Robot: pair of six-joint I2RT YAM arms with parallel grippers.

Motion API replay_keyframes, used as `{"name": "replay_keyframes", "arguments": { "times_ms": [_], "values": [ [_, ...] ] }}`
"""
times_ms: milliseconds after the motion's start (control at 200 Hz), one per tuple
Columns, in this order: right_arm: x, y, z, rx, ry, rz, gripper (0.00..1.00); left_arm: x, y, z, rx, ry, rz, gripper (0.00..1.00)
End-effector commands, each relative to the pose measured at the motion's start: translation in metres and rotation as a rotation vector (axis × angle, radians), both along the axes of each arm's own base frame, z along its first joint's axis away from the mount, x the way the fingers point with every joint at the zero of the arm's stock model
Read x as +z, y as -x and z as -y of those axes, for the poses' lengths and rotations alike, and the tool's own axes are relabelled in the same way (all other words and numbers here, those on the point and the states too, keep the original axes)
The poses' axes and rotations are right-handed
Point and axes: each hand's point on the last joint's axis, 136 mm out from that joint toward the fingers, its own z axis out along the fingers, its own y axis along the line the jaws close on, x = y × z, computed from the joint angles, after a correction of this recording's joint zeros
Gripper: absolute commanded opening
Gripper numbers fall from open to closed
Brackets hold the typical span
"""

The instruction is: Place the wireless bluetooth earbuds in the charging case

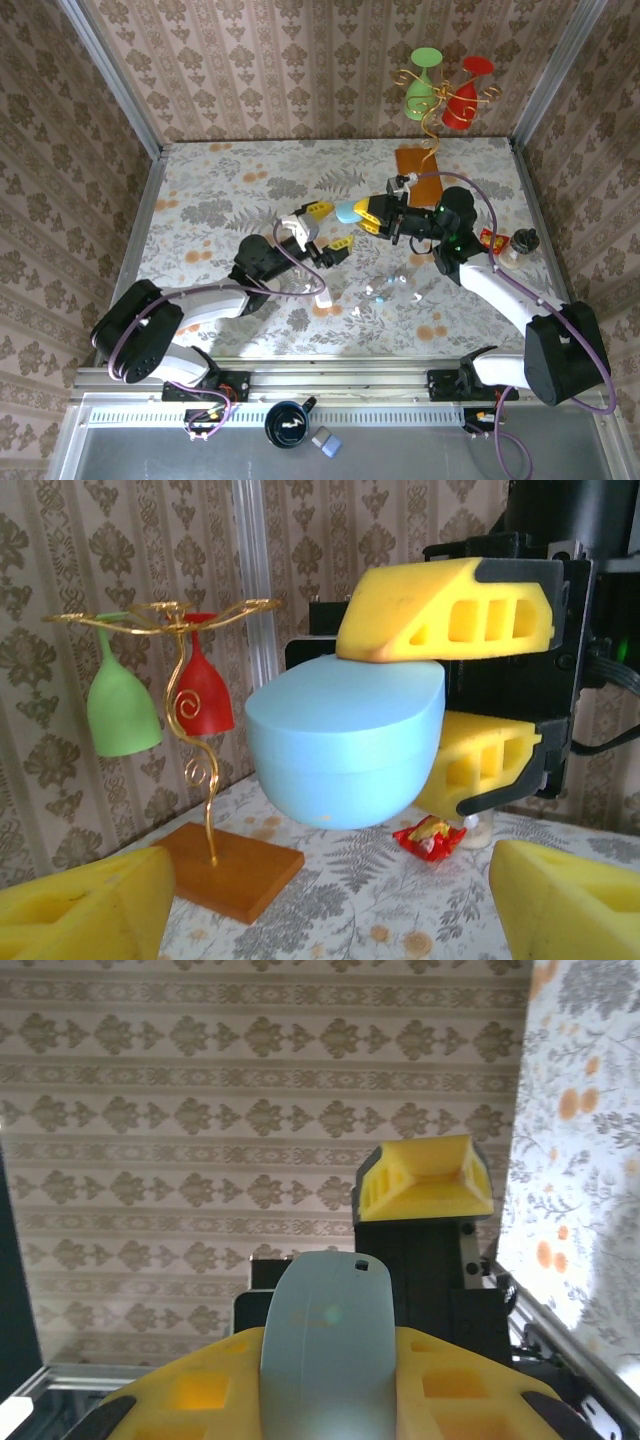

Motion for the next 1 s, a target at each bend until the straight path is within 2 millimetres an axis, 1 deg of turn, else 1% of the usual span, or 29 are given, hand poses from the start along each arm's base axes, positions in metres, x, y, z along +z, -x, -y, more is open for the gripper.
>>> {"name": "replay_keyframes", "arguments": {
  "times_ms": [0, 110, 220, 430, 490, 570, 745, 850, 940, 995],
  "values": [
    [0.027, 0.009, 0.002, 0.037, -0.091, 0.055, 0.0, 0.039, 0.01, 0.002, -0.077, 0.101, 0.055, 0.82],
    [0.038, 0.011, 0.002, 0.05, -0.134, 0.076, 0.0, 0.044, 0.012, 0.004, -0.099, 0.105, 0.064, 0.76],
    [0.037, 0.01, 0.002, 0.05, -0.133, 0.073, 0.0, 0.048, 0.011, 0.005, -0.129, 0.109, 0.065, 0.69],
    [0.035, 0.011, 0.002, 0.06, -0.126, 0.068, 0.0, 0.062, 0.013, 0.012, -0.177, 0.13, 0.067, 0.67],
    [0.034, 0.011, 0.001, 0.063, -0.124, 0.066, 0.0, 0.062, 0.013, 0.014, -0.186, 0.13, 0.067, 0.66],
    [0.034, 0.011, 0.001, 0.066, -0.121, 0.067, 0.0, 0.064, 0.014, 0.015, -0.195, 0.132, 0.066, 0.62],
    [0.024, 0.009, -0.001, 0.07, -0.101, 0.053, 0.0, 0.065, 0.015, 0.017, -0.206, 0.133, 0.067, 0.54],
    [0.023, 0.009, -0.001, 0.073, -0.099, 0.054, 0.0, 0.065, 0.015, 0.018, -0.21, 0.133, 0.068, 0.51],
    [0.024, 0.009, -0.001, 0.076, -0.1, 0.059, 0.0, 0.063, 0.016, 0.02, -0.217, 0.129, 0.063, 0.47],
    [0.025, 0.01, -0.001, 0.077, -0.1, 0.063, 0.0, 0.061, 0.015, 0.021, -0.221, 0.125, 0.059, 0.42]
  ]
}}
